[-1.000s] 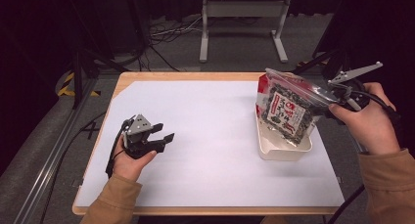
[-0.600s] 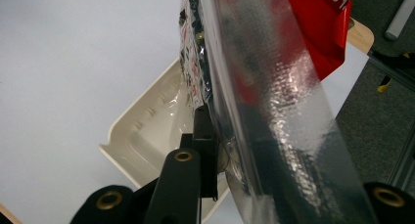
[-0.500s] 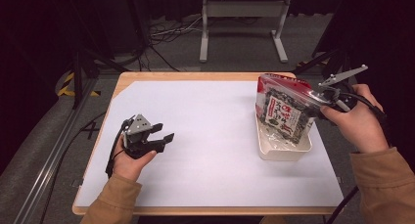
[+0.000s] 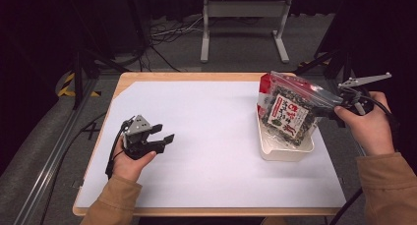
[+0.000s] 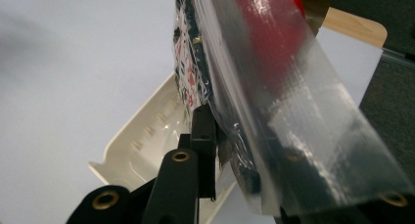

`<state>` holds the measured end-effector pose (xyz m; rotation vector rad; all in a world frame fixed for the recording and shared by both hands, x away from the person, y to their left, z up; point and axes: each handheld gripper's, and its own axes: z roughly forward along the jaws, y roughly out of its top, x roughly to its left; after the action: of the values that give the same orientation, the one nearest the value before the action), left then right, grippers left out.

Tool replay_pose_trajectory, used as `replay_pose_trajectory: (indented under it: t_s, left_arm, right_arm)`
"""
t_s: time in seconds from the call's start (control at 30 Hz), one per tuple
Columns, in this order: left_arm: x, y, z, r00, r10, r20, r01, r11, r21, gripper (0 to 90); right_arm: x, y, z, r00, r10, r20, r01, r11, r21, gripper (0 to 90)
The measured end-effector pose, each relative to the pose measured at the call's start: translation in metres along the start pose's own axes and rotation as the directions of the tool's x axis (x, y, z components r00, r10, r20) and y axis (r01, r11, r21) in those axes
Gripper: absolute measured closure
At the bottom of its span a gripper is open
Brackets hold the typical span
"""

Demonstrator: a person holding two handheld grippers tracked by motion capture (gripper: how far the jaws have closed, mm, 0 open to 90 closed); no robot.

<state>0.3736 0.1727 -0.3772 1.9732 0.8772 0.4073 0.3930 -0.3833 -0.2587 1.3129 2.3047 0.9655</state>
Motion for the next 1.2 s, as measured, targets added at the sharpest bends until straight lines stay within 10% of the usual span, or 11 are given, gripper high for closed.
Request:
replay_pose_trajectory:
  t_s: [0.3, 0.7, 0.83, 1.2]
  left_arm:
    - [0.007, -0.014, -0.012, 0.9998, -0.009, -0.018, 0.009, 1.0000, 0.001, 39.7]
    - [0.008, -0.029, -0.040, 0.9994, -0.019, -0.029, 0.018, 0.9988, -0.046, 38.3]
    - [0.006, -0.035, -0.050, 0.9996, -0.015, -0.025, 0.014, 0.9980, -0.062, 37.6]
    - [-0.001, -0.050, -0.065, 0.9998, -0.016, -0.013, 0.014, 0.9941, -0.108, 35.4]
  right_arm:
    - [0.007, -0.020, -0.006, 0.9990, 0.002, 0.045, 0.009, 0.973, -0.232, 27.4]
    - [0.023, -0.071, -0.016, 0.9950, 0.013, 0.099, 0.024, 0.929, -0.368, 24.1]
    - [0.031, -0.087, -0.012, 0.9961, -0.023, 0.086, 0.058, 0.900, -0.433, 24.0]
    - [0.050, -0.120, 0.017, 0.9963, -0.063, 0.059, 0.083, 0.877, -0.472, 24.0]
